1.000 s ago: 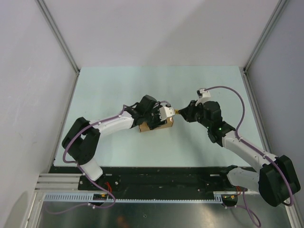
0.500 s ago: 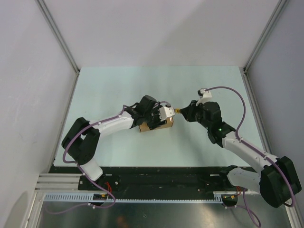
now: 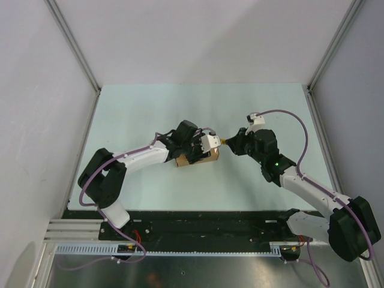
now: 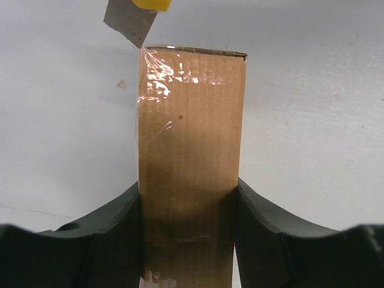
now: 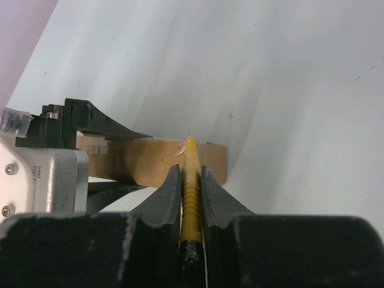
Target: Unpack the express box
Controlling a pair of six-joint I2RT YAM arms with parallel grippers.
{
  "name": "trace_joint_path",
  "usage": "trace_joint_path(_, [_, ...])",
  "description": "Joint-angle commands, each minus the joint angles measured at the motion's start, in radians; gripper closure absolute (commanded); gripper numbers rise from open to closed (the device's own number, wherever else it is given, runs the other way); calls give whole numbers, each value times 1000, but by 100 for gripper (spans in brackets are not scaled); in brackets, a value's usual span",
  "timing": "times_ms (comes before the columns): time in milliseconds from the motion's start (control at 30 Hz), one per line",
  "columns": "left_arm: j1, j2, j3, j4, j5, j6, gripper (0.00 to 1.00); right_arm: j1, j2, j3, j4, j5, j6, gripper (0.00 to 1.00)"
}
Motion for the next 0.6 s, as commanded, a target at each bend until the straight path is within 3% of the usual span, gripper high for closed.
trace_joint_path(0, [-2,24,-29,-91,23,4,56,6,-8,-3,0,26,-18,100])
trace_joint_path(567, [4,35,-25,-94,40,-1,57,9,-21,-8,-20,29,-23,100])
